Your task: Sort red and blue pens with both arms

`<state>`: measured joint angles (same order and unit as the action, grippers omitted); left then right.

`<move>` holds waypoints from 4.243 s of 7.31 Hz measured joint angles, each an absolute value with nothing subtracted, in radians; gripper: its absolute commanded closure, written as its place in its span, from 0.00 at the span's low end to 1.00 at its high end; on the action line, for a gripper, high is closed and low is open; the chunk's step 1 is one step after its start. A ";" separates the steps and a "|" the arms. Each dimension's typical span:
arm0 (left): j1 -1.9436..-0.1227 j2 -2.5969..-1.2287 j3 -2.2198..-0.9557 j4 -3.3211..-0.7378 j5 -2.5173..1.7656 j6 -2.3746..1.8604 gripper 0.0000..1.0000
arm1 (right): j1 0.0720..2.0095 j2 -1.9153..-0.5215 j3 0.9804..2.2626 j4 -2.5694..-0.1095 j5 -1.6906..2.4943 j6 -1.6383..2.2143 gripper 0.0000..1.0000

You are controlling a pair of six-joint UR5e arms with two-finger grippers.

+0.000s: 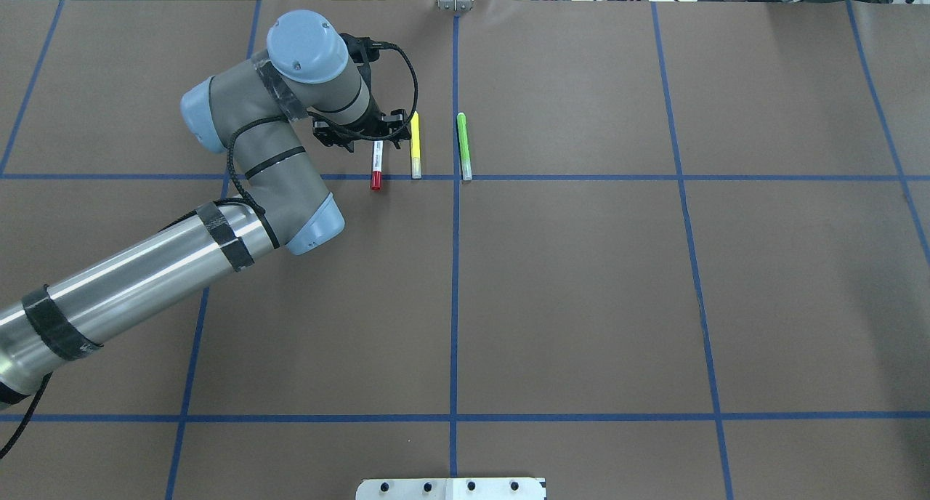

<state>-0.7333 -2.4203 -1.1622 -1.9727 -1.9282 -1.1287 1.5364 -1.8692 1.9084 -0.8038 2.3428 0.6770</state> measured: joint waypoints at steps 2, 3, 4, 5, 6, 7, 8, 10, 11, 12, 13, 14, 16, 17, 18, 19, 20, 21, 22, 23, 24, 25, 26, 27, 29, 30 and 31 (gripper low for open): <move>-0.726 -2.428 -1.132 -1.978 -1.913 -1.128 0.29 | 1.450 -1.717 1.925 -1.006 2.267 0.670 0.00; -0.724 -2.433 -1.120 -1.981 -1.908 -1.128 0.32 | 1.428 -1.635 1.926 -1.110 2.248 0.650 0.00; -0.721 -2.438 -1.111 -1.982 -1.906 -1.128 0.38 | 1.421 -1.573 1.928 -1.196 2.241 0.621 0.00; -0.719 -2.443 -1.103 -1.983 -1.905 -1.127 0.51 | 1.414 -1.524 1.929 -1.264 2.239 0.603 0.00; -0.717 -2.447 -1.097 -1.983 -1.904 -1.127 0.70 | 1.400 -1.484 1.929 -1.312 2.236 0.595 0.00; -0.717 -2.450 -1.095 -1.983 -1.904 -1.127 0.70 | 1.387 -1.454 1.929 -1.344 2.233 0.592 0.00; -0.717 -2.453 -1.090 -1.982 -1.903 -1.127 0.70 | 1.381 -1.423 1.929 -1.381 2.232 0.591 0.00; -0.714 -2.465 -1.069 -1.982 -1.899 -1.127 0.70 | 1.378 -1.369 1.929 -1.447 2.232 0.591 0.00; -0.712 -2.470 -1.063 -1.981 -1.894 -1.127 0.70 | 1.377 -1.356 1.928 -1.464 2.232 0.591 0.00; -0.711 -2.472 -1.061 -1.980 -1.890 -1.126 0.70 | 1.375 -1.350 1.927 -1.471 2.232 0.591 0.00; -0.710 -2.473 -1.060 -1.979 -1.887 -1.126 0.69 | 1.374 -1.347 1.927 -1.473 2.234 0.591 0.00; -0.709 -2.473 -1.058 -1.979 -1.883 -1.126 0.68 | 1.374 -1.345 1.926 -1.474 2.236 0.591 0.00; -0.706 -2.475 -1.052 -1.978 -1.880 -1.127 0.77 | 1.369 -1.343 1.922 -1.475 2.238 0.591 0.00; -0.705 -2.476 -1.052 -1.977 -1.879 -1.127 1.00 | 1.368 -1.343 1.920 -1.475 2.239 0.591 0.00; -0.705 -2.478 -1.051 -1.976 -1.879 -1.127 1.00 | 1.367 -1.342 1.920 -1.475 2.240 0.591 0.00; -0.704 -2.480 -1.051 -1.976 -1.879 -1.127 1.00 | 1.367 -1.342 1.919 -1.475 2.241 0.591 0.00; -0.707 -2.481 -1.054 -1.976 -1.879 -1.127 1.00 | 1.366 -1.342 1.918 -1.475 2.241 0.591 0.00; -0.724 -2.480 -1.074 -1.976 -1.881 -1.126 1.00 | 1.365 -1.337 1.916 -1.475 2.240 0.591 0.00; -0.754 -2.464 -1.126 -1.977 -1.884 -1.127 1.00 | 1.364 -1.325 1.915 -1.478 2.238 0.591 0.00; -0.786 -2.420 -1.212 -1.978 -1.885 -1.127 1.00 | 1.361 -1.311 1.910 -1.484 2.235 0.591 0.00; -0.815 -2.352 -1.325 -1.980 -1.886 -1.128 1.00 | 1.356 -1.299 1.901 -1.490 2.234 0.591 0.00; -0.847 -2.260 -1.462 -1.981 -1.887 -1.128 1.00 | 1.352 -1.291 1.889 -1.492 2.233 0.590 0.00; -0.883 -2.146 -1.604 -1.982 -1.887 -1.128 1.00 | 1.348 -1.287 1.875 -1.493 2.234 0.590 0.00; -0.923 -2.005 -1.752 -1.988 -1.886 -1.128 1.00 | 1.345 -1.284 1.864 -1.498 2.234 0.590 0.00; -1.016 -1.727 -1.975 -2.056 -1.886 -1.128 1.00 | 1.332 -1.262 1.834 -1.540 2.232 0.589 0.00; -1.076 -1.607 -2.031 -2.112 -1.887 -1.128 1.00 | 1.327 -1.266 1.825 -1.551 2.231 0.586 0.00; -1.139 -1.500 -2.057 -2.188 -1.888 -1.128 1.00 | 1.331 -1.289 1.825 -1.555 2.233 0.563 0.00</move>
